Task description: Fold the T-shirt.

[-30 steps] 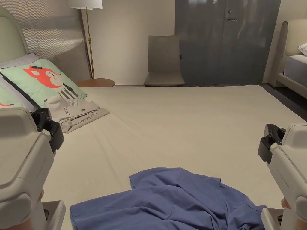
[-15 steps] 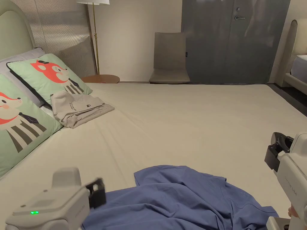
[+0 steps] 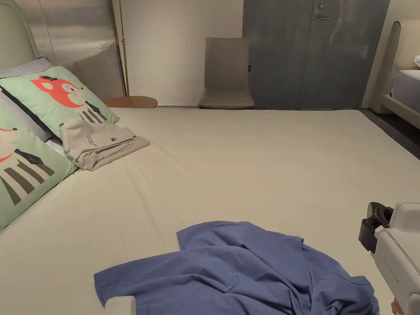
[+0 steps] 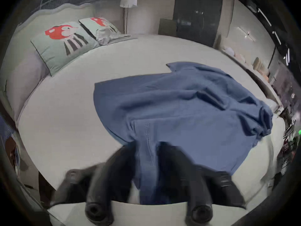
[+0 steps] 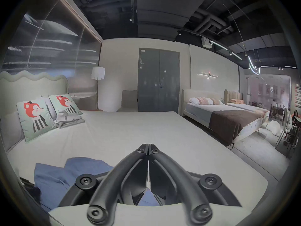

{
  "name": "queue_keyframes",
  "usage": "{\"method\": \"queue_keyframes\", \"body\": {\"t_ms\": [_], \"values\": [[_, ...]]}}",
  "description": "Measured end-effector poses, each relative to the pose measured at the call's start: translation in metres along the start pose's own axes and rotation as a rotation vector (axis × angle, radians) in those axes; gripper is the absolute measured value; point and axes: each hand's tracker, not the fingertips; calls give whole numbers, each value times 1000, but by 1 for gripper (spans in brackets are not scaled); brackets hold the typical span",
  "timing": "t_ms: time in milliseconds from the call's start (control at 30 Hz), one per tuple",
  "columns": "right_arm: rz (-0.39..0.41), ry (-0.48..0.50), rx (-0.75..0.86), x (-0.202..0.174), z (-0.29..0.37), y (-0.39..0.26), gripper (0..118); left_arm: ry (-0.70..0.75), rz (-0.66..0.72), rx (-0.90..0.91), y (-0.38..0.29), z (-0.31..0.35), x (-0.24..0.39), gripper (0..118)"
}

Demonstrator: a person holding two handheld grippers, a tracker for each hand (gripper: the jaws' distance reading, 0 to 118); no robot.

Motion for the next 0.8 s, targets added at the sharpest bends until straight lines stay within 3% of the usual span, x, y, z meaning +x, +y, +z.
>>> {"method": "queue_keyframes", "body": {"t_ms": [33,67,133,167,200,333,400,433,567,633,700,800], "values": [[5,-9,-16,2,-2,-3,7,-19,15,18,2,4,0,6],[15,-15,-51,5,-6,-11,24,-23,17,27,7,10,1,6],[4,-4,-167,13,-18,-28,71,-7,-12,61,9,18,5,6],[-1,-9,-223,17,-25,-38,101,-10,-16,75,9,21,6,6],[-3,-17,-301,22,-33,-52,109,-16,-15,79,9,23,5,6],[-36,-48,-509,37,-51,-99,105,-28,-7,96,10,28,5,6],[-68,-32,-590,42,-55,-118,95,-27,-9,95,10,29,5,6],[-83,-10,-611,43,-56,-125,85,-28,-8,93,9,29,5,6],[-117,93,-636,39,-55,-130,10,-34,1,94,8,32,4,6],[-150,132,-606,39,-52,-119,10,-41,3,98,13,35,2,6],[-132,174,-562,41,-47,-102,10,-53,9,116,21,43,0,6],[-154,181,-445,47,-34,-60,10,-72,8,170,45,61,-4,6]]}}
